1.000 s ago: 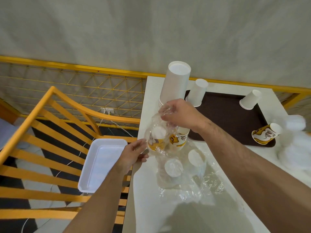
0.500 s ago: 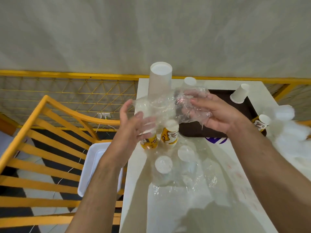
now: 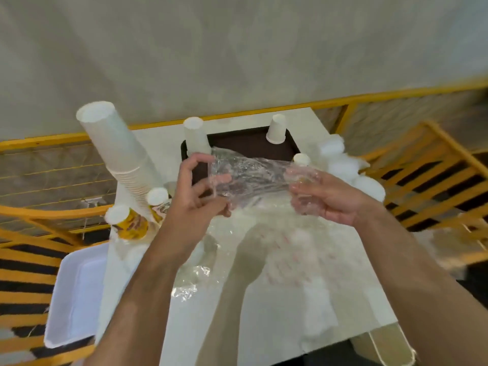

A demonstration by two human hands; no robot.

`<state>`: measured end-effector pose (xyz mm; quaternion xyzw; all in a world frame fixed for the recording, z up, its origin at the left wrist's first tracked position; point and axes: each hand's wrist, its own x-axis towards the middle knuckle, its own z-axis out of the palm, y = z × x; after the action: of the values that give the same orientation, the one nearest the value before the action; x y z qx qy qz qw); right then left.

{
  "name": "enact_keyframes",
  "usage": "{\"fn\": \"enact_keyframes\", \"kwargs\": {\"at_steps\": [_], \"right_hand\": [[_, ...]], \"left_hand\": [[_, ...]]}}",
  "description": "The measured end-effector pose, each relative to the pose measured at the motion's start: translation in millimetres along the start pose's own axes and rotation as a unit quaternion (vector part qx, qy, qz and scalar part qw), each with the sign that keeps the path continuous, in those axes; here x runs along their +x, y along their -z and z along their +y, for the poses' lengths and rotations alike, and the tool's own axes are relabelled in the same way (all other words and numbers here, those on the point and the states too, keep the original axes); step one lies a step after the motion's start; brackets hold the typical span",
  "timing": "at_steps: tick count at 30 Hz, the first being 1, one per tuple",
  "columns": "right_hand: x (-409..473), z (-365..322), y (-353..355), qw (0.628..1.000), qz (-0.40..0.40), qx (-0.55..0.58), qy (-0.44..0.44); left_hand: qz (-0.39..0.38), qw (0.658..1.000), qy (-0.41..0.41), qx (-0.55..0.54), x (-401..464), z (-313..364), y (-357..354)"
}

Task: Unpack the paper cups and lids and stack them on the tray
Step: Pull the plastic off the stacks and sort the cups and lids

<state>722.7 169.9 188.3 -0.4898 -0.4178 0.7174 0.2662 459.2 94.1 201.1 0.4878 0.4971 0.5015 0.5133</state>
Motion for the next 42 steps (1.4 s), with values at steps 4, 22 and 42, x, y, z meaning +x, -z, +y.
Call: {"fn": "enact_keyframes", "kwargs": {"at_steps": [4, 22, 42], "right_hand": [[-31, 25, 70, 0.991, 0.034, 0.127, -0.019], [-51, 152, 193, 0.802, 0.269, -0.533, 0.020], [-31, 175, 154, 0.722, 0.137, -0.677, -0.025]], "left_hand": [[-0.063, 0.994, 0.062, -0.057, 5, -23, -56], [-0.203, 0.907, 0.182, 0.322, 10, -173, -182], [-0.146, 0.829, 0.188, 0.506, -7, -175, -174]]}}
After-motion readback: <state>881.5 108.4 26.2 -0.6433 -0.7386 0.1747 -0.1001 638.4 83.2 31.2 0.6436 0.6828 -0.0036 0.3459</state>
